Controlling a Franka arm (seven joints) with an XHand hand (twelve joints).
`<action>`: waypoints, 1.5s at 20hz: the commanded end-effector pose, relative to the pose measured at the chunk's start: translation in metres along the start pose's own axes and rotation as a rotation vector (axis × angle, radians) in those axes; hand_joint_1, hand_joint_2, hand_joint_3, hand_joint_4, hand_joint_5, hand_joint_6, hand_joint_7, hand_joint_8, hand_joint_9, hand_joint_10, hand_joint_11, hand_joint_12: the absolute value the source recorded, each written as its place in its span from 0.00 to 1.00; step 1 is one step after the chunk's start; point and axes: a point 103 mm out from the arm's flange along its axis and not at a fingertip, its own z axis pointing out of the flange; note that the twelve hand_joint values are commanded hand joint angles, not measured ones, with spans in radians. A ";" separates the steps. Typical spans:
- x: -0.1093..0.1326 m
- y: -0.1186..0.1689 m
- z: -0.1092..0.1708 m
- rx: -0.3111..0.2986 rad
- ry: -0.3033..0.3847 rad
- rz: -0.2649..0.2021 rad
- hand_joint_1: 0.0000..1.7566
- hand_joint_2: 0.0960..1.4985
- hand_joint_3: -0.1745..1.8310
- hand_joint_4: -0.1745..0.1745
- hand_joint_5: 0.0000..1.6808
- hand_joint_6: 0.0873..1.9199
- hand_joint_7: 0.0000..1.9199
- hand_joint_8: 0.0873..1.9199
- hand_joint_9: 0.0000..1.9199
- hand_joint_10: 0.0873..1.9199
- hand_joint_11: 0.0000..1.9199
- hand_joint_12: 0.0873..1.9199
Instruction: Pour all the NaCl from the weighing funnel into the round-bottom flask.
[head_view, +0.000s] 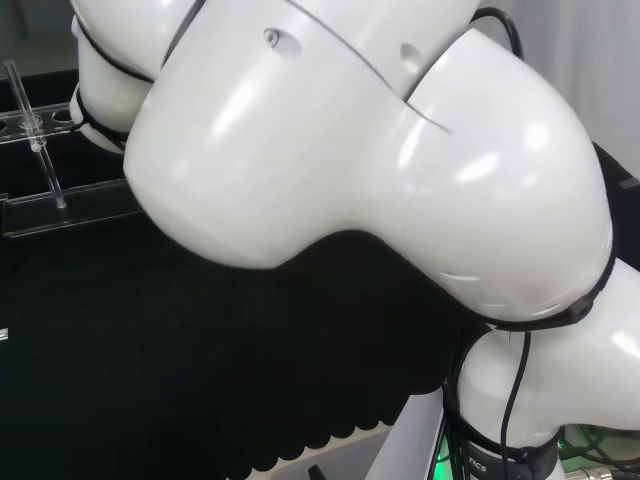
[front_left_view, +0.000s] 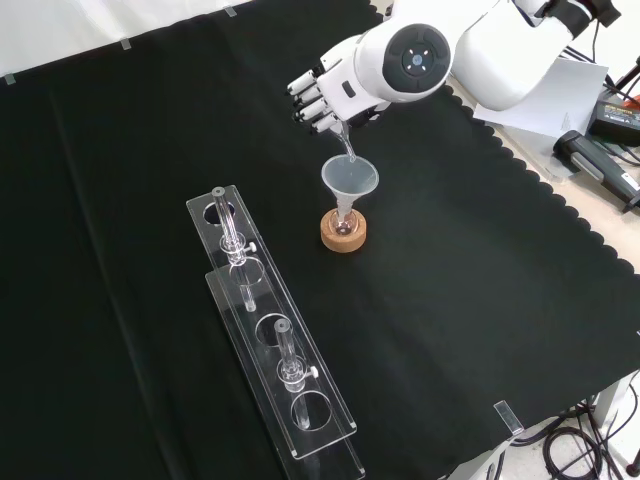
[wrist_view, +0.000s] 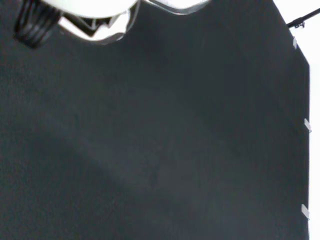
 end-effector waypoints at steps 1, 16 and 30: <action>0.001 -0.001 -0.005 0.002 -0.034 0.004 0.64 0.39 0.44 1.00 0.75 0.35 0.34 0.28 0.48 0.16 0.35 0.61; -0.007 -0.005 -0.014 -0.026 -0.113 0.011 0.64 0.38 0.44 1.00 0.75 0.35 0.33 0.28 0.48 0.16 0.35 0.61; -0.007 -0.006 -0.016 -0.033 -0.162 0.027 0.64 0.38 0.44 1.00 0.75 0.35 0.33 0.28 0.48 0.16 0.35 0.61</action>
